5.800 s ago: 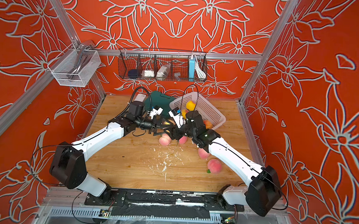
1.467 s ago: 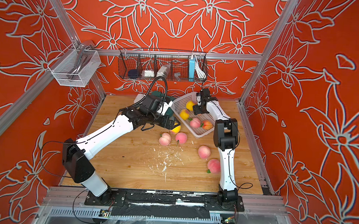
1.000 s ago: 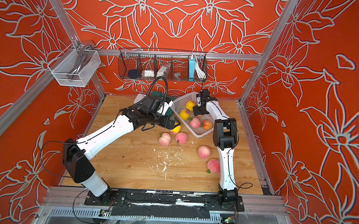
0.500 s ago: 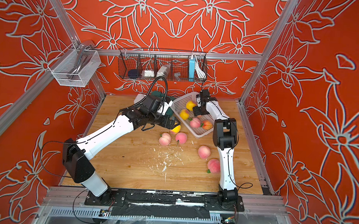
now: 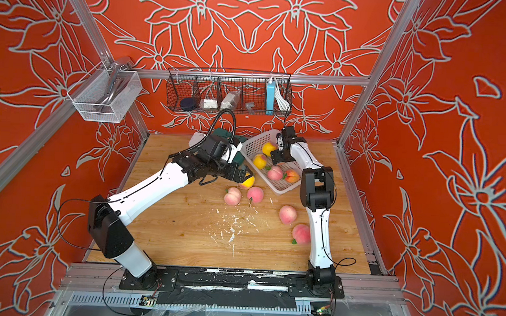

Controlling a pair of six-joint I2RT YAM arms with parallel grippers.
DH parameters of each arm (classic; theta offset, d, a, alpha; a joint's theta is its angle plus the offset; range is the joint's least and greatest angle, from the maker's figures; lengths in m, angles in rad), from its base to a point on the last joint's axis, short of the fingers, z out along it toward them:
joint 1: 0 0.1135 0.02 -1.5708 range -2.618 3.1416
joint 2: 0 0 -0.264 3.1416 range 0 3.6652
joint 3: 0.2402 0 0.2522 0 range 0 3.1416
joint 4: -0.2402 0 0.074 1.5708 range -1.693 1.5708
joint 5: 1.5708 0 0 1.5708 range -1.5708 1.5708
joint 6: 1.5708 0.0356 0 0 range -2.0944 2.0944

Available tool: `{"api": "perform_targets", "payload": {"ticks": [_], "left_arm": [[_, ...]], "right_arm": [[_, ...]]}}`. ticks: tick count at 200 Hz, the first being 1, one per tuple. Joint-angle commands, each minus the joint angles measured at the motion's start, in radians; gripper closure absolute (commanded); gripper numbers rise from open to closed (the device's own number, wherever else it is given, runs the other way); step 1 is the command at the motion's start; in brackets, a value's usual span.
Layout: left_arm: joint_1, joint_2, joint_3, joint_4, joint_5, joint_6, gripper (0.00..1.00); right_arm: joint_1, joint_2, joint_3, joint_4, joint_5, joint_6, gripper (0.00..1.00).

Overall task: Put the peaches into the basket
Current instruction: Place the peach in the basket.

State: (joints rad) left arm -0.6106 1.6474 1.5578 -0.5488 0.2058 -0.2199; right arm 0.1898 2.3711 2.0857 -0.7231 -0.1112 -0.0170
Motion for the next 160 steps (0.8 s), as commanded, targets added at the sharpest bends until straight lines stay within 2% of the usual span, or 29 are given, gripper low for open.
{"api": "perform_targets", "payload": {"ticks": [1, 70, 160], "left_arm": [[-0.006, -0.011, 0.004, 0.003, -0.022, 0.016, 0.02], [-0.003, -0.019, -0.017, -0.028, -0.036, 0.010, 0.02], [0.000, -0.050, -0.038, -0.048, -0.046, 0.016, 0.02]], "right_arm": [[-0.006, 0.014, 0.036, -0.026, 0.006, -0.006, 0.23], [-0.006, -0.023, 0.000, -0.009, -0.007, 0.012, 0.13], [0.003, -0.175, -0.100, 0.032, -0.033, 0.038, 0.12]]}}
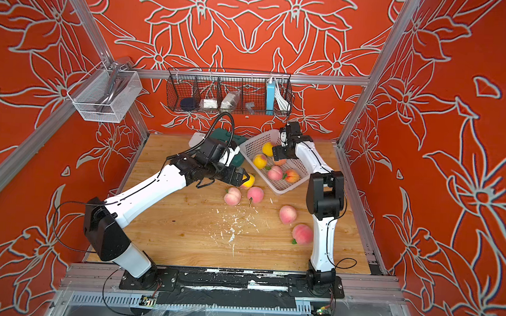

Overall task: Put the peaches into the basket
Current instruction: Place the peach in the basket.

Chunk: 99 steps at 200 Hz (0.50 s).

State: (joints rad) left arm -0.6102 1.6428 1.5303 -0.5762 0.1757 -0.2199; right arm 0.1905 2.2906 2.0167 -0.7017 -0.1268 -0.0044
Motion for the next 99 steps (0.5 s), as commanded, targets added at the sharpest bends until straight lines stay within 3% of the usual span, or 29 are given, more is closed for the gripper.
{"api": "perform_targets", "payload": {"ticks": [1, 99], "left_arm": [[0.000, -0.046, -0.011, -0.020, -0.017, 0.017, 0.02], [0.014, -0.125, -0.114, -0.054, -0.034, 0.004, 0.02]], "right_arm": [[0.003, -0.096, -0.033, 0.011, -0.017, 0.026, 0.12], [0.072, -0.448, -0.409, 0.109, -0.045, 0.078, 0.10]]}}
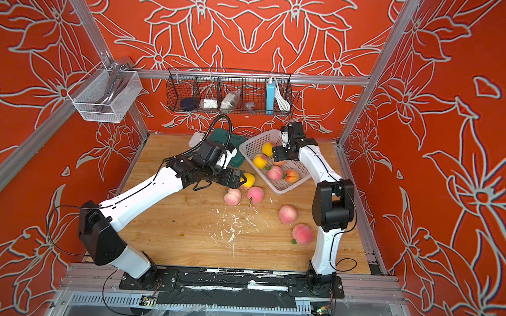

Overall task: Put the peaches into the basket
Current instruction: Place the peach in the basket, then pick up the peach from the center of the board.

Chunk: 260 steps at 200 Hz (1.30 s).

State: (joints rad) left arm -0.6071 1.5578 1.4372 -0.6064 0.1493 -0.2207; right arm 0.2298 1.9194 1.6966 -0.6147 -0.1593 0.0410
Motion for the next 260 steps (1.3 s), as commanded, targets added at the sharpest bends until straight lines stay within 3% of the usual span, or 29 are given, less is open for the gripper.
{"api": "perform_targets", "payload": {"ticks": [1, 120, 182, 260], "left_arm": [[0.011, -0.040, -0.021, -0.025, -0.006, 0.005, 0.02], [0.034, -0.096, -0.174, -0.016, 0.033, -0.073, 0.01], [0.047, -0.008, -0.171, 0.000, 0.045, -0.085, 0.02], [0.049, 0.122, -0.157, 0.012, 0.042, -0.085, 0.02]], "right_arm": [[0.034, -0.082, -0.095, 0.024, -0.013, 0.032, 0.10], [0.243, -0.476, -0.420, 0.038, -0.054, 0.079, 0.01], [0.281, -0.658, -0.576, 0.038, -0.089, 0.134, 0.01], [0.293, -0.726, -0.667, 0.054, -0.111, 0.142, 0.01]]}}
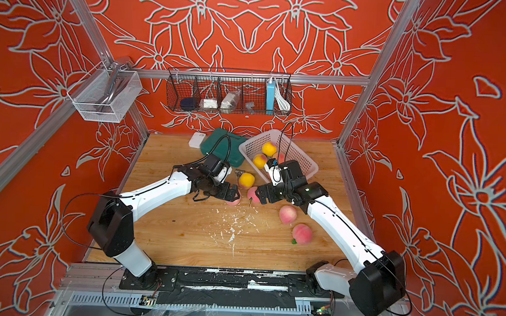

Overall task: Put the peaches into the basket
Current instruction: Pick up the peach from the center of the board.

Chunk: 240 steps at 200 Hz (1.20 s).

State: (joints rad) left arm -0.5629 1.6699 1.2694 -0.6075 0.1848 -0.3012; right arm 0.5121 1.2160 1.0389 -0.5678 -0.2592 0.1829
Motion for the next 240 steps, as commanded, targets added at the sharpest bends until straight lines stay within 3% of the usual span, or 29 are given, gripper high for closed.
{"api": "perform_targets", "payload": {"ticks": [1, 134, 240], "left_arm": [[0.004, 0.010, 0.010, 0.013, 0.007, -0.004, 0.02], [0.004, 0.077, 0.003, 0.026, -0.021, 0.022, 0.02], [0.004, 0.218, 0.090, 0.043, -0.007, 0.032, 0.02]], "right_arm": [[0.011, -0.023, -0.008, 0.007, -0.011, 0.001, 0.01], [0.026, -0.027, -0.052, 0.033, 0.004, 0.012, 0.01], [0.026, -0.018, -0.047, 0.040, -0.009, -0.016, 0.01]]}}
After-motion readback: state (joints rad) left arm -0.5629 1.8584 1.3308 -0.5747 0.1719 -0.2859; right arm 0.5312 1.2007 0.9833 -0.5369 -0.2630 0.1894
